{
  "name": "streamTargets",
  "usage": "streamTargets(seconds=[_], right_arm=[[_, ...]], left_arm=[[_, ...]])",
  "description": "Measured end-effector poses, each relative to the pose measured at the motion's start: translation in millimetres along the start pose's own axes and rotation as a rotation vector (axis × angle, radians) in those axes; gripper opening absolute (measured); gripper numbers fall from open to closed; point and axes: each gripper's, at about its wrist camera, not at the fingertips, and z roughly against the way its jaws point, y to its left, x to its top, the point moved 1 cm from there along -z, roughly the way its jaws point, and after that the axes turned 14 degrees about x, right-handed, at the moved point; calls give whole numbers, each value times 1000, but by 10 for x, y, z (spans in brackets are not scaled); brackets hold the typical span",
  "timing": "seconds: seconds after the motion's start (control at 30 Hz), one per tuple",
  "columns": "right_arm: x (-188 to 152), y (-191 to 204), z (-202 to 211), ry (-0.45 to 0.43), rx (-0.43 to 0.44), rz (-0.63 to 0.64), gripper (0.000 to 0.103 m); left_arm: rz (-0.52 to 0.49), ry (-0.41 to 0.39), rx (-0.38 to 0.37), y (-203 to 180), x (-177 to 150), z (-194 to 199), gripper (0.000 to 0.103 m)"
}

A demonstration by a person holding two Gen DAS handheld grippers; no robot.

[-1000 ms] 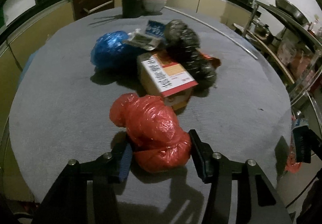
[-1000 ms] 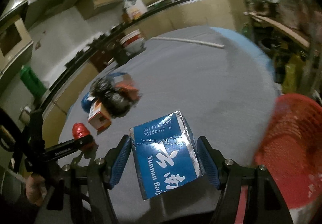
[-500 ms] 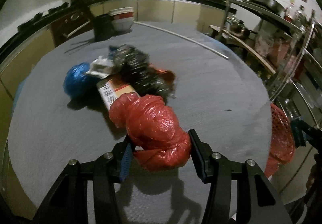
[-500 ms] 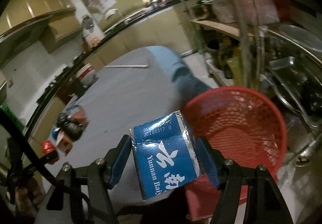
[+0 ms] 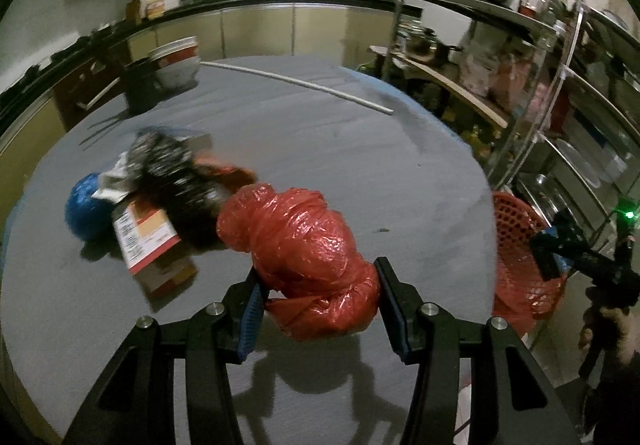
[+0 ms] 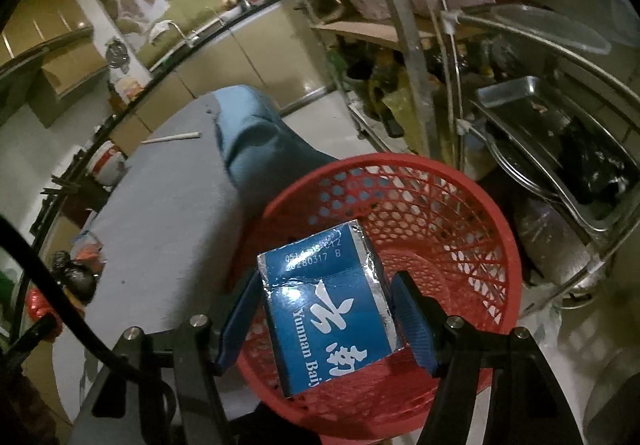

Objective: Collect trash
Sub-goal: 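Carry the blue packet to the red basket with the right tool while the left tool grasps the red bag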

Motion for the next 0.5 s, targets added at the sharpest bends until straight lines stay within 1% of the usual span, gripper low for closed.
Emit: streamTargets(seconds=[0.23, 0.4, 0.5], right_arm=[[17, -151, -22, -4, -54, -10, 70], [2, -218, -4, -4, -70, -9, 70], [4, -238, 14, -8, -80, -9, 70]], left_arm=[[-80, -35, -77, -467, 146, 32, 54], [-161, -54, -173, -995, 252, 81, 54], [-204, -61, -218, -1276, 290, 124, 54]])
